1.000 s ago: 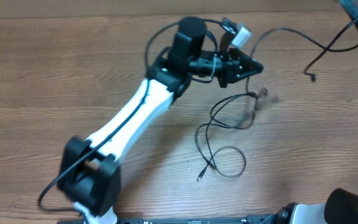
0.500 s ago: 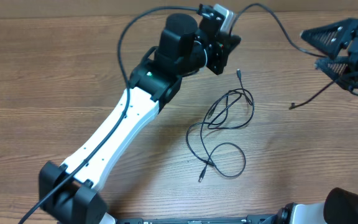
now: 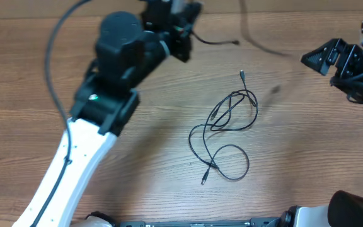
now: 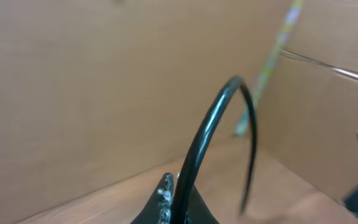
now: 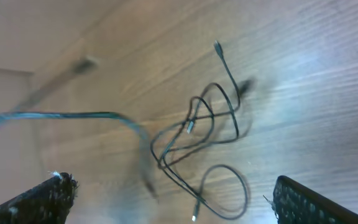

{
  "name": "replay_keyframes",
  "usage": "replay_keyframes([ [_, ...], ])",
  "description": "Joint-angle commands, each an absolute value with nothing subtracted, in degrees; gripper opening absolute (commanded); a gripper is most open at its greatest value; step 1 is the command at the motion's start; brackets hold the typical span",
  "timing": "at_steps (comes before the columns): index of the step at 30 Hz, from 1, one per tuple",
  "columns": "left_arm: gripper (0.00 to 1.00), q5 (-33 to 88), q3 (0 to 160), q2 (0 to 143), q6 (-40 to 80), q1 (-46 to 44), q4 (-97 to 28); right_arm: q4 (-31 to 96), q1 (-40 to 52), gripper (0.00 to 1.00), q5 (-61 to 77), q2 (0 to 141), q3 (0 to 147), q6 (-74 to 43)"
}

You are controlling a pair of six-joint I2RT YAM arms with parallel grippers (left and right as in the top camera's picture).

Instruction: Untangle cables

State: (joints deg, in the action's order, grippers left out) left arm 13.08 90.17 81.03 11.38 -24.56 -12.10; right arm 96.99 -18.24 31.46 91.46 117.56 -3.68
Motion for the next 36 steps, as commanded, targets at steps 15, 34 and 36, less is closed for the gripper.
replay_keyframes([
  [15, 0.04, 6.1, 90.8, 67.6, 11.1, -16.8, -19.9, 94.6, -18.0, 1.00, 28.0, 91.4, 114.7, -1.8],
  [34, 0.04, -16.9, 90.8, 58.8, 8.7, -16.8, -30.9, 94.6, -18.0, 1.00, 28.3, 91.4, 114.7, -1.8],
  [36, 0.04, -20.6, 90.9, 58.5, 8.4, -16.8, -33.8, 94.6, -18.0, 1.00, 28.2, 91.4, 114.7, -1.8],
])
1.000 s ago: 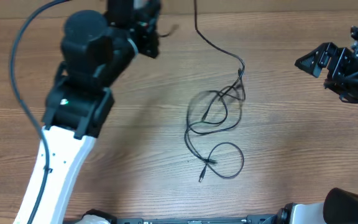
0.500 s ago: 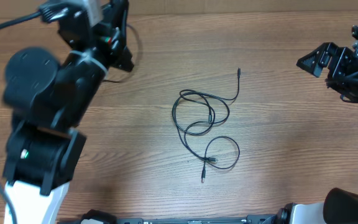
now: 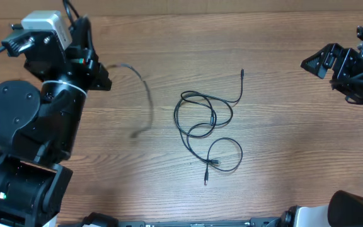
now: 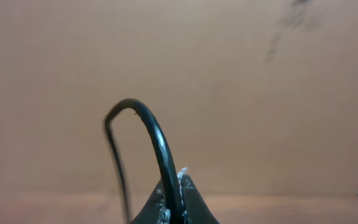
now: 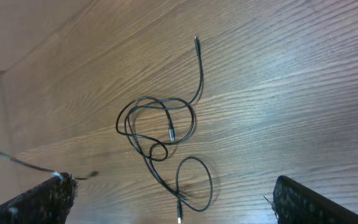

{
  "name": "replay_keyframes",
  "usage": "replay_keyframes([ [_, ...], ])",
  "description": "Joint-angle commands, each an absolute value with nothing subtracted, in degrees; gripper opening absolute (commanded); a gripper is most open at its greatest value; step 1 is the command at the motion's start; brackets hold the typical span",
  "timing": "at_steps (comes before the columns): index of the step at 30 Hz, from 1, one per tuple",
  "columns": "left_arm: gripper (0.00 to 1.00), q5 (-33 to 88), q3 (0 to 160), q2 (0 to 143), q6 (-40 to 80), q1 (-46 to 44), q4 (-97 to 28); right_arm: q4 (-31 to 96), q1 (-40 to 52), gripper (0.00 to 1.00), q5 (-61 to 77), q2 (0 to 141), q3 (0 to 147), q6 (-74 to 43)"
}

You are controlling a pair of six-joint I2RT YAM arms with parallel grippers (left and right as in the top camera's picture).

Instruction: Untangle cables

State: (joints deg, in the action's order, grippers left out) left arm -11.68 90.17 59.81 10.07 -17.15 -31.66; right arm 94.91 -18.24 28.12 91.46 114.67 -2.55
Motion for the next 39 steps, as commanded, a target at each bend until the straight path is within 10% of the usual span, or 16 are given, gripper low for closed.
replay_keyframes([
  [1, 0.04, -22.9, 90.9, 58.3, 7.8, -16.8, -35.9, 94.6, -18.0, 1.00, 27.9, 91.4, 114.7, -1.8],
  [39, 0.04, -38.9, 90.9, 57.2, 5.7, 9.4, -62.5, 96.6, -18.0, 1.00, 23.6, 91.4, 114.7, -1.4],
])
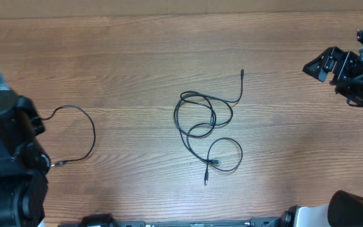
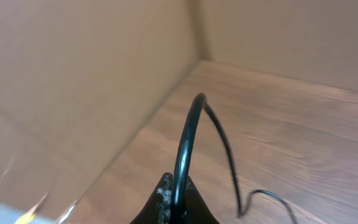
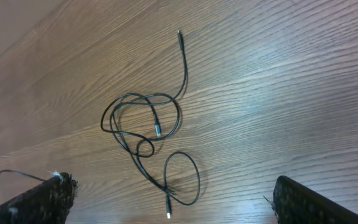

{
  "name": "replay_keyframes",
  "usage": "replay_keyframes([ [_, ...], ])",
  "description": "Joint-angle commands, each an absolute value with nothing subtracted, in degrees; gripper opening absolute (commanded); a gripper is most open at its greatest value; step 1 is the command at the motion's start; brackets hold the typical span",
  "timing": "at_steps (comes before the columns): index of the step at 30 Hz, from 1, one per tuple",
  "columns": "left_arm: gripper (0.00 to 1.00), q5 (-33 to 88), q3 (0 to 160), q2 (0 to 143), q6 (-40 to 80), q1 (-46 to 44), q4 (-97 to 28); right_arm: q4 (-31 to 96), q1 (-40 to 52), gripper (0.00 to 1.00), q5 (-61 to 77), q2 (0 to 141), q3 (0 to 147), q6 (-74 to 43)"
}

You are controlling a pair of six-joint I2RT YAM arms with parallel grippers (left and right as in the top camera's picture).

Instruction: Untangle cables

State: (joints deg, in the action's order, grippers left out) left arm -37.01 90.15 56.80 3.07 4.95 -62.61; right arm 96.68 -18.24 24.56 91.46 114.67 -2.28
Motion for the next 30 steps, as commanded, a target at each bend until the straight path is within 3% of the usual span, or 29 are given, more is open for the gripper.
replay_keyframes([
  [1, 0.04, -38.7, 90.9, 57.4, 6.1, 11.4, -62.5, 96.6, -18.0, 1.00, 23.6, 91.4, 114.7, -1.4],
  [18, 0.04, -8.8, 90.9, 75.8, 10.9, 50.6, -61.0, 96.5, -18.0, 1.00, 23.6, 91.4, 114.7, -1.4],
  [25, 0.04, -4.7, 90.9, 83.3, 20.2, 58.9, -56.7, 96.6, -18.0, 1.00, 23.6, 91.4, 114.7, -1.4],
  [30, 0.04, 9.1, 90.9, 87.4, 23.9, 63.7, -51.9, 96.8, -18.0, 1.00, 23.6, 91.4, 114.7, -1.5],
])
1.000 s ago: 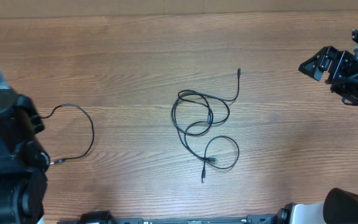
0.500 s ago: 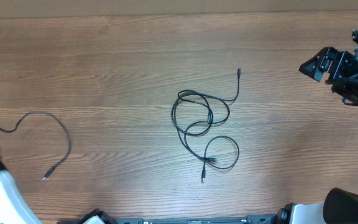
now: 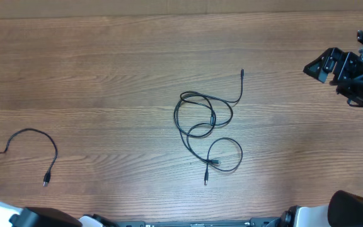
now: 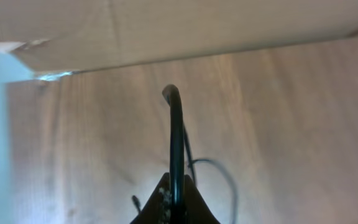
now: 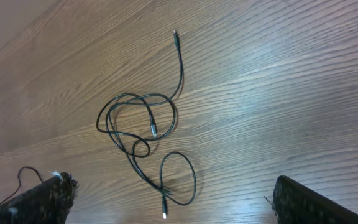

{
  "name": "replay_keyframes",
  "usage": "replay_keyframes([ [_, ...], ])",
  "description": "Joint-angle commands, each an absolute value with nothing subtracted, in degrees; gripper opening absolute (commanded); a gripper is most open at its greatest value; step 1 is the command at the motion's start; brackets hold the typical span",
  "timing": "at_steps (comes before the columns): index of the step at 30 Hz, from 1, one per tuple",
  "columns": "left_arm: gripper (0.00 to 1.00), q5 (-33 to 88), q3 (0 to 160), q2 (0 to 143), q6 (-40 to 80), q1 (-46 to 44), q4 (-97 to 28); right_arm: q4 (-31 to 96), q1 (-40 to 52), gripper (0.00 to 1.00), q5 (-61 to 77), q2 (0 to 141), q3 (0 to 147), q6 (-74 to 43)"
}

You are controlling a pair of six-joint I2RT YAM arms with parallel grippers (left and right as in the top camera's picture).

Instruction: Untangle cables

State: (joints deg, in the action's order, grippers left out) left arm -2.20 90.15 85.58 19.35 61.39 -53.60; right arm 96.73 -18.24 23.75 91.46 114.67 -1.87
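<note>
A tangled black cable (image 3: 205, 126) lies looped at the table's middle and also shows in the right wrist view as the cable tangle (image 5: 138, 121). A second black cable (image 3: 30, 131) lies apart at the near left, its plug on the wood. My left gripper (image 4: 174, 190) is shut on this second cable (image 4: 176, 134), which arches up from the fingertips; the gripper itself is outside the overhead view. My right gripper (image 3: 320, 65) hovers at the far right, wide open (image 5: 169, 183) and holding nothing.
A brown cardboard wall (image 4: 185, 25) rises behind the wooden table (image 3: 106, 82). A white part of the left arm shows at the bottom left corner.
The left arm has left the overhead view at the left edge. The cable it holds now lies farther left and nearer the front edge. The central tangle and right gripper have not moved.
The left gripper held a cable stretched above the far middle, with the tangle pulled out of shape. Then it was at the far left, its cable hanging clear of the tangle. Then the cable lay at the left edge, and now lower left.
</note>
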Motion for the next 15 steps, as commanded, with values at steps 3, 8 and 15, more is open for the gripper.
replay_keyframes([
  [3, 0.04, 17.6, 90.9, 90.4, 28.2, 66.1, -48.6, 96.8, -18.0, 1.00, 23.6, 91.4, 114.7, -1.5],
  [8, 0.04, 20.4, 90.9, 94.8, 36.5, 68.4, -45.7, 96.9, -18.0, 1.00, 23.6, 91.4, 114.7, -1.7],
  [15, 0.04, 20.4, 90.9, 97.8, 42.4, 71.8, -44.3, 97.0, -18.0, 1.00, 23.6, 91.4, 114.7, -2.1],
])
